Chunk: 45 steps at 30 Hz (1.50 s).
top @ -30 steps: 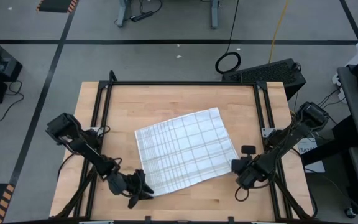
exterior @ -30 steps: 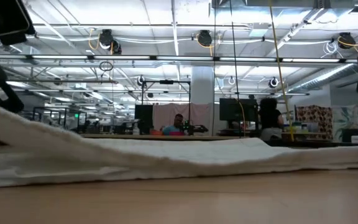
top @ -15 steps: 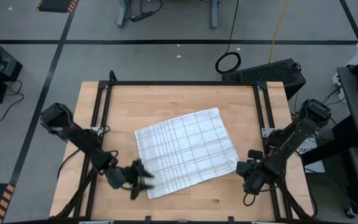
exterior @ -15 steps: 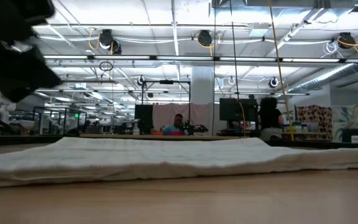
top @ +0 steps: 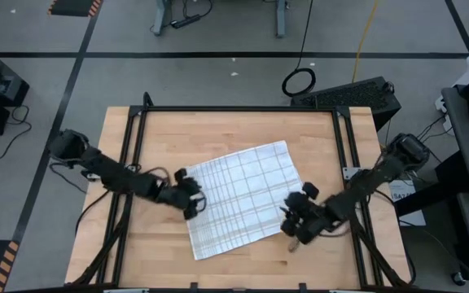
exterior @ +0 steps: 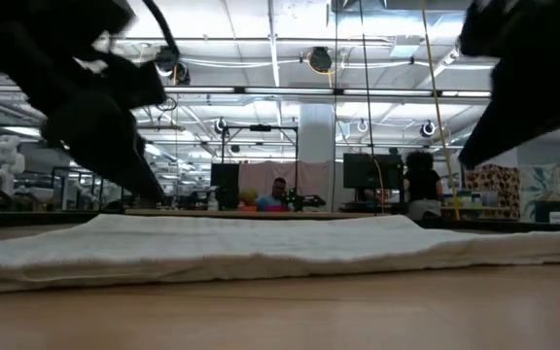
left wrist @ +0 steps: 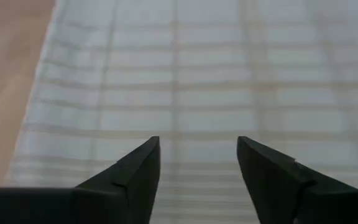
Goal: Roll towel
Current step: Roll the white towel
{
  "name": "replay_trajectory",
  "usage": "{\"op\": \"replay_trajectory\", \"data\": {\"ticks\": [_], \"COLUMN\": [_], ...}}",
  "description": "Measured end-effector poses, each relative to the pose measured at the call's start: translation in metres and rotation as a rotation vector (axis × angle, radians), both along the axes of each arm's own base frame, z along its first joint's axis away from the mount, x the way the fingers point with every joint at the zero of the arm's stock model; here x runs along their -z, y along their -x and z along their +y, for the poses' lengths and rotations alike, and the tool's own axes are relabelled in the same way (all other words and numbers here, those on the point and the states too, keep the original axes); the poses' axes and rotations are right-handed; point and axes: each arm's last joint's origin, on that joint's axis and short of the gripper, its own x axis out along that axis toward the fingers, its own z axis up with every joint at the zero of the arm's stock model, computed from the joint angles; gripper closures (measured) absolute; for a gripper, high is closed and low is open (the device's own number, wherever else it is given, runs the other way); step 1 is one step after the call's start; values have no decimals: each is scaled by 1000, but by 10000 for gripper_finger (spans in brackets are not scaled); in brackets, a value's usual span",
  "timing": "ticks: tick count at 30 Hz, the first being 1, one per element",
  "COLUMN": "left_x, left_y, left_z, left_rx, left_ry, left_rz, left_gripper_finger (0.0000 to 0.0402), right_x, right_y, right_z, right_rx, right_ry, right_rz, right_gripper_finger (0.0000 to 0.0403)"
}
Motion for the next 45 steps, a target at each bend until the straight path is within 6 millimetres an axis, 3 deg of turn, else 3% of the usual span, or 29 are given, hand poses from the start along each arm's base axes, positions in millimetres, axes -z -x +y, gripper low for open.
{"op": "replay_trajectory", "data": {"ticks": [7, 12, 14, 21, 25, 29, 33, 37, 39, 45], "left_x": [24, 36, 37, 34, 33, 26, 12, -9, -20, -29], "left_y": [-8, -7, -7, 0, 1, -8, -9, -3, 2, 21], "left_z": [37, 36, 29, -2, -19, -29, -31, -29, -25, -14], "left_rx": [28, -7, -4, 21, 43, 104, 158, 199, 207, 197], "left_ry": [21, 122, 169, 411, 507, 575, 640, 621, 576, 408], "left_rz": [190, 281, 273, 300, 264, 127, 70, 4, -24, 24], "left_gripper_finger": [296, 364, 381, 386, 373, 366, 366, 365, 365, 365], "right_x": [25, 45, 56, 72, 66, 50, 19, -7, -5, 25], "right_y": [-36, -59, -67, -88, -99, -108, -110, -101, -95, -71], "right_z": [-66, -121, -143, -202, -225, -246, -242, -212, -184, -110], "right_rx": [104, 111, 118, 47, -164, -206, -259, -275, -291, -250], "right_ry": [119, 102, 88, 67, 113, 164, 144, 39, -42, -152], "right_rz": [206, 314, 328, 236, 120, 84, 56, 18, 43, 128], "right_gripper_finger": [321, 390, 397, 398, 400, 400, 402, 401, 401, 401]}}
